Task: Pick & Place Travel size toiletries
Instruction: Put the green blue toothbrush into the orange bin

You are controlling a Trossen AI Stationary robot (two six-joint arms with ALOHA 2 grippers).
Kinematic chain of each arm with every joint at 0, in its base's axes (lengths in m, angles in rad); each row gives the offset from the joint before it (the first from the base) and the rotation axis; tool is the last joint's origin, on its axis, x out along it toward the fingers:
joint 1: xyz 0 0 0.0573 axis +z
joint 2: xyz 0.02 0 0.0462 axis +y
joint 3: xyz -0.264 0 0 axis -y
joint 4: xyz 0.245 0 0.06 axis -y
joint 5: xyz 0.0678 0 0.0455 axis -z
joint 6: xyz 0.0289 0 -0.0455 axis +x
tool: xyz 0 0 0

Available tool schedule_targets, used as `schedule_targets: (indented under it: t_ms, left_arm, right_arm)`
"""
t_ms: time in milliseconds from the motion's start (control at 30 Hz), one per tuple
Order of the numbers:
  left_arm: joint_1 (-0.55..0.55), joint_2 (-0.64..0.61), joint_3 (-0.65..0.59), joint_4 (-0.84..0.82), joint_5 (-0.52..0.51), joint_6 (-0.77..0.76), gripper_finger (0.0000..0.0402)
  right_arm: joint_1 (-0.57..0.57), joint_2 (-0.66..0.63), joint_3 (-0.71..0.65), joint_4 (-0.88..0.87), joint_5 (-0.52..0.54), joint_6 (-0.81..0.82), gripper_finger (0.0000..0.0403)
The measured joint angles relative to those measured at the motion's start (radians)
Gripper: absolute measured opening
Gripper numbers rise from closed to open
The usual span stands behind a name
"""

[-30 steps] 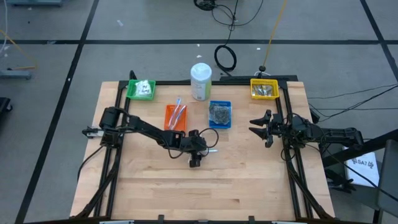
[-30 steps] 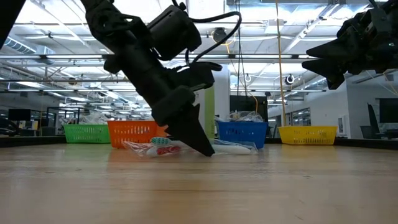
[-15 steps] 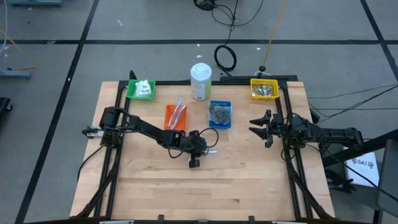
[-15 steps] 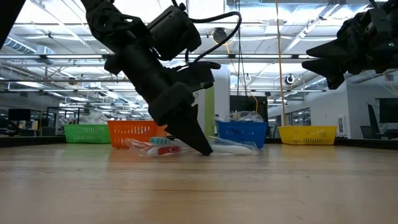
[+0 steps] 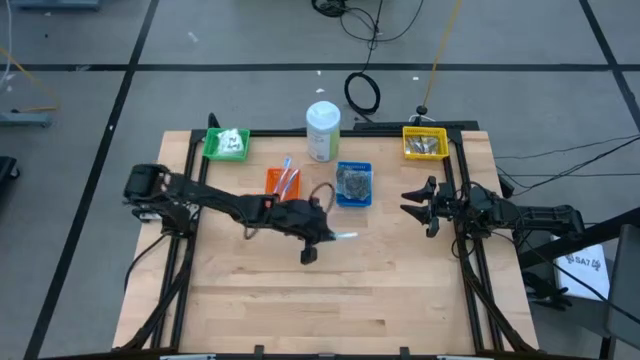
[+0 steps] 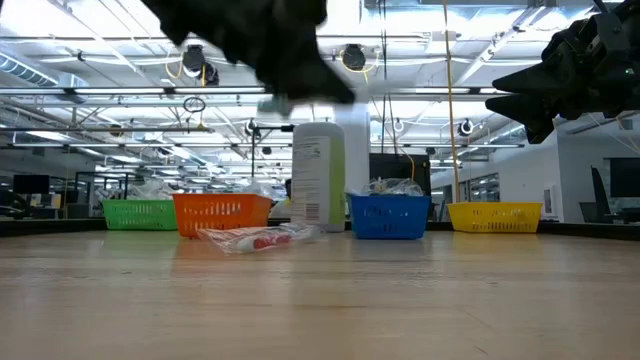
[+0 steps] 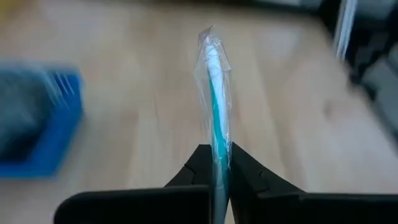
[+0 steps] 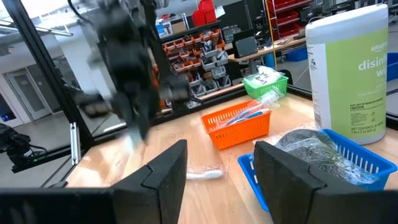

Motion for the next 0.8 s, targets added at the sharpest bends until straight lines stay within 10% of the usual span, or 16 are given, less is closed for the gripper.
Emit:
schedule_targets:
  t_ms: [400,800]
  left_arm:
    - [0.034,-0.173,-0.01,-0.009,-0.561,-0.061,0.0015]
    - [0.215,-0.172,-0.343,0.345,-0.596,-0.281,0.0009]
  right_arm:
    - [0.0,0.0,0.0,0.0,0.0,0.0,0.0175]
    - [0.0,0.0,0.0,0.0,0.0,0.0,0.0176]
